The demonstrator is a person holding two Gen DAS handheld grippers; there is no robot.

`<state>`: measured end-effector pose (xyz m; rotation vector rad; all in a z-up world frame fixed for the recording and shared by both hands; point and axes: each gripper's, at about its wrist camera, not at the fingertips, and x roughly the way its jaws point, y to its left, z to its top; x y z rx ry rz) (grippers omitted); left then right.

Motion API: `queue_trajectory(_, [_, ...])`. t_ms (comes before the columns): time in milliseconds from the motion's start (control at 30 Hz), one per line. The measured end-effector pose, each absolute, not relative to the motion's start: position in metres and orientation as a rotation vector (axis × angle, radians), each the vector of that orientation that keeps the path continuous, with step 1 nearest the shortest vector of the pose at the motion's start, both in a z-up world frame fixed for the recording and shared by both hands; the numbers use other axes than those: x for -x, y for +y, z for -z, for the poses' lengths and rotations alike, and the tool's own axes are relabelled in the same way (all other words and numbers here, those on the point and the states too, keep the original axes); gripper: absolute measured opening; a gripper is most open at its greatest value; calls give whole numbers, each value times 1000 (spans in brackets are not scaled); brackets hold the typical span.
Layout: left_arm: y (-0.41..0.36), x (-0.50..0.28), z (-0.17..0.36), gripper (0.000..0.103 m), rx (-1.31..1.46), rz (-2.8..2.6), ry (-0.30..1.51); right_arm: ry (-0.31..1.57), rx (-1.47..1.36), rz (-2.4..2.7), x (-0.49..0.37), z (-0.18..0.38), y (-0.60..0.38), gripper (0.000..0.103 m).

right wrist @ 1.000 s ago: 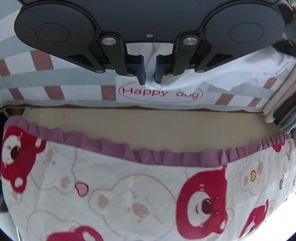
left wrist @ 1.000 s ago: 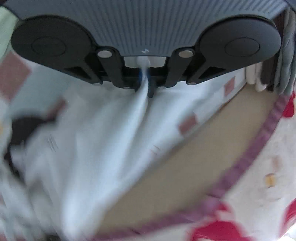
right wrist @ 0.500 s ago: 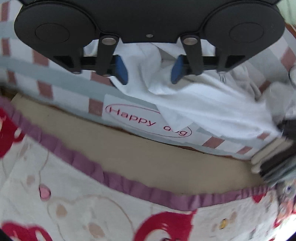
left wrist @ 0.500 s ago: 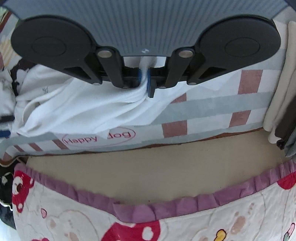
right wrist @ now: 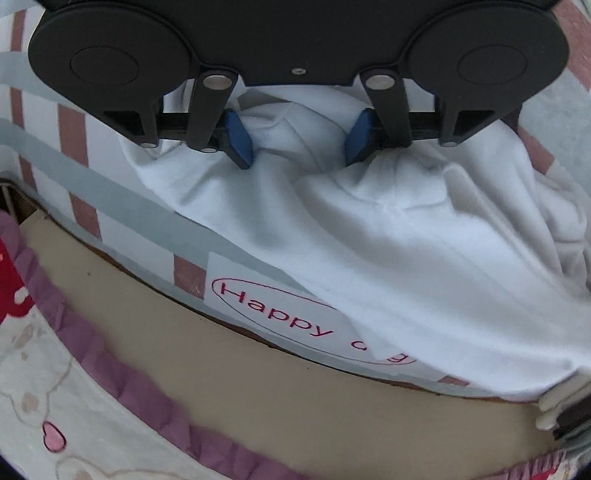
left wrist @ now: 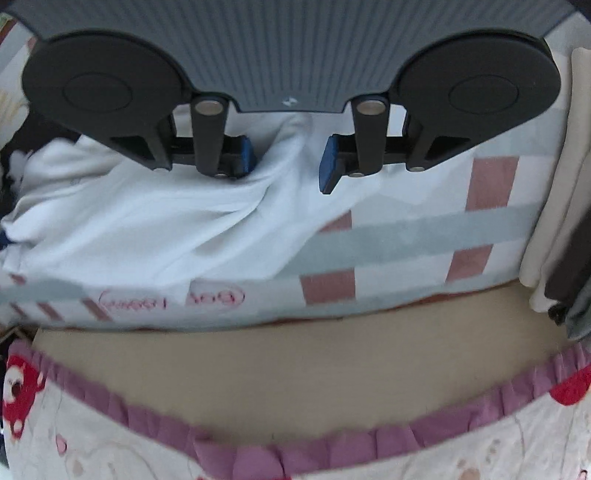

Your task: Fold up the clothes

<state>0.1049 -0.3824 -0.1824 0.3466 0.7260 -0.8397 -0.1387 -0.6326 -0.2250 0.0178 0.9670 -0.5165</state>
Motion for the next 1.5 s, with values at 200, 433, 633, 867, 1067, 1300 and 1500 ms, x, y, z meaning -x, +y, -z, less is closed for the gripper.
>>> queue_trajectory(200, [-385, -107, 190, 53, -366, 829, 755, 874, -89, 610, 150, 205, -644, 8])
queue_trajectory(433, [-382, -101, 187, 6, -351, 817, 755, 728, -102, 685, 161, 154, -628, 7])
queue_trajectory(633, [-353, -56, 149, 6, -272, 803, 617, 654, -81, 732, 187, 122, -620, 7])
queue_trajectory(867, [-289, -3, 85, 6, -160, 809, 426, 493, -123, 757, 234, 66, -587, 7])
queue_trajectory(1067, [-242, 23, 18, 6, -167, 825, 271, 329, -106, 703, 269, 11, -547, 6])
queue_trajectory(1300, [-189, 53, -61, 6, -152, 839, 115, 221, -68, 623, 302, -50, -511, 6])
queue_trajectory(1500, [-150, 80, -135, 6, -142, 871, 32, 159, -59, 542, 332, -113, -487, 6])
